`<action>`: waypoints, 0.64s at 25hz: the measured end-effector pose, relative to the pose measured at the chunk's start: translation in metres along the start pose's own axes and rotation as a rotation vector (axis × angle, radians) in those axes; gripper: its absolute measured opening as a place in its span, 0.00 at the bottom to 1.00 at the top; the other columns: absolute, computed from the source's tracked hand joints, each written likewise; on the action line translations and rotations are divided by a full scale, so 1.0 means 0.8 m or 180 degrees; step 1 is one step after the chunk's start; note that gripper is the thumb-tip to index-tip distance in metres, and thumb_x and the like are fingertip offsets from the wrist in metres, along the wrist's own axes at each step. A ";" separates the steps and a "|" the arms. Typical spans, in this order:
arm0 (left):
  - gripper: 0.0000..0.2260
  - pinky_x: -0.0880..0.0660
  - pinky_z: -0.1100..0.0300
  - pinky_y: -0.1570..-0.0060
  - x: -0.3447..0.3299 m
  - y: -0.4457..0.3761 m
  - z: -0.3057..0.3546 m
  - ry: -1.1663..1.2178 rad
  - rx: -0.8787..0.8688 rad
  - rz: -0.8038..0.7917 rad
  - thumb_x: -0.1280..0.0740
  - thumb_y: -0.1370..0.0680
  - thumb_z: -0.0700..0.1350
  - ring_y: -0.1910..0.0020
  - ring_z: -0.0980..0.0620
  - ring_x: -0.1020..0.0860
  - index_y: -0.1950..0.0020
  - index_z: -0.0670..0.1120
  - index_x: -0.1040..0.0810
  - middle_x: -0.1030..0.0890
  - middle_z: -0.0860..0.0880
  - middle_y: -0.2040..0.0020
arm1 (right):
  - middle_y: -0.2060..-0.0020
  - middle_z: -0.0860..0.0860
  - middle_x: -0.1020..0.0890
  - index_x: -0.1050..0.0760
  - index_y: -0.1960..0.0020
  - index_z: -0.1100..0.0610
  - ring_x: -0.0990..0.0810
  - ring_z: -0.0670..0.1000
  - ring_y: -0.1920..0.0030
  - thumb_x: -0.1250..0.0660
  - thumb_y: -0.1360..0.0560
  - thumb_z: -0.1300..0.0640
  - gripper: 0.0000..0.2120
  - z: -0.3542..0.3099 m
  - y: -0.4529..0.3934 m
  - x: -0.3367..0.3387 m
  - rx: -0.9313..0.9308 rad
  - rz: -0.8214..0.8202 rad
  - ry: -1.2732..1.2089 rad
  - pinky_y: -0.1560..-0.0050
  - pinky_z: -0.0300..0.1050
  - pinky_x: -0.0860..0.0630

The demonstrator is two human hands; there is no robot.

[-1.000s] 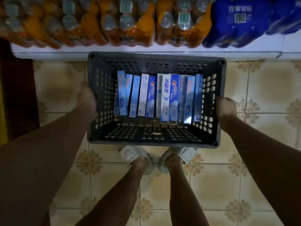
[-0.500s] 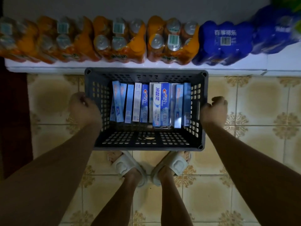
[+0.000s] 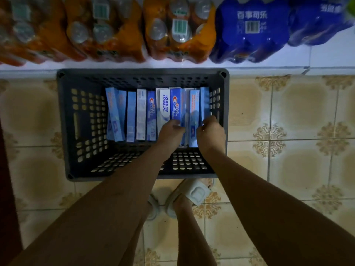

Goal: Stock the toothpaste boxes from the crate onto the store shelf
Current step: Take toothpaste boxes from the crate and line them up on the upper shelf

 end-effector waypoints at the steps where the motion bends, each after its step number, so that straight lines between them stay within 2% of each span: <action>1: 0.21 0.29 0.62 0.53 -0.009 -0.011 -0.005 -0.0068 0.0014 0.0002 0.38 0.20 0.41 0.44 0.50 0.26 0.26 0.44 0.33 0.26 0.47 0.36 | 0.48 0.56 0.19 0.29 0.42 0.59 0.19 0.57 0.48 0.38 0.21 0.59 0.08 0.005 -0.007 -0.012 -0.0025 -0.0060 -0.0013 0.52 0.51 0.19; 3: 0.21 0.29 0.59 0.47 -0.019 -0.034 -0.016 -0.0166 0.0001 0.0087 0.37 0.20 0.40 0.39 0.48 0.26 0.27 0.43 0.34 0.27 0.49 0.37 | 0.46 0.56 0.20 0.30 0.41 0.58 0.19 0.57 0.48 0.37 0.21 0.58 0.10 0.012 -0.020 -0.032 -0.0041 -0.0139 -0.0054 0.52 0.53 0.18; 5: 0.23 0.26 0.54 0.44 -0.024 -0.054 -0.025 -0.0365 -0.0002 0.0262 0.35 0.22 0.39 0.37 0.44 0.25 0.27 0.42 0.33 0.25 0.44 0.34 | 0.44 0.57 0.21 0.31 0.38 0.59 0.19 0.57 0.47 0.37 0.20 0.54 0.14 0.016 -0.029 -0.047 -0.0024 -0.0146 0.0056 0.51 0.54 0.18; 9: 0.29 0.29 0.49 0.33 -0.027 -0.091 -0.043 -0.0796 0.0186 0.0590 0.31 0.23 0.40 0.31 0.41 0.29 0.24 0.39 0.39 0.30 0.39 0.28 | 0.47 0.57 0.19 0.32 0.35 0.61 0.19 0.56 0.49 0.36 0.20 0.54 0.17 0.019 -0.048 -0.060 0.0103 0.0010 0.0214 0.54 0.48 0.20; 11: 0.30 0.31 0.48 0.32 -0.025 -0.106 -0.051 -0.0817 0.0284 0.0690 0.32 0.22 0.41 0.30 0.41 0.31 0.24 0.39 0.41 0.32 0.39 0.27 | 0.48 0.57 0.19 0.32 0.34 0.62 0.18 0.55 0.50 0.36 0.20 0.53 0.19 0.018 -0.054 -0.066 0.0173 0.0039 0.0246 0.55 0.46 0.21; 14: 0.24 0.31 0.48 0.32 -0.014 -0.121 -0.053 -0.1354 0.0163 0.1012 0.34 0.20 0.41 0.31 0.41 0.30 0.26 0.39 0.38 0.30 0.39 0.28 | 0.47 0.58 0.19 0.35 0.31 0.62 0.18 0.57 0.48 0.33 0.22 0.52 0.25 0.014 -0.061 -0.081 0.0249 0.0042 0.0334 0.49 0.52 0.19; 16: 0.21 0.29 0.50 0.36 -0.010 -0.123 -0.052 -0.1642 -0.0013 0.1121 0.34 0.20 0.41 0.34 0.41 0.27 0.28 0.40 0.35 0.27 0.40 0.32 | 0.46 0.59 0.19 0.38 0.30 0.61 0.18 0.59 0.47 0.31 0.24 0.53 0.27 0.015 -0.065 -0.092 0.0203 0.0022 0.0358 0.48 0.55 0.19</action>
Point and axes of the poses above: each hand's wrist, its own y-axis away from the middle knuckle, its own x-axis out of the back of the hand, z = x × y, the point moved 6 cm from there along -y, towards the middle knuckle
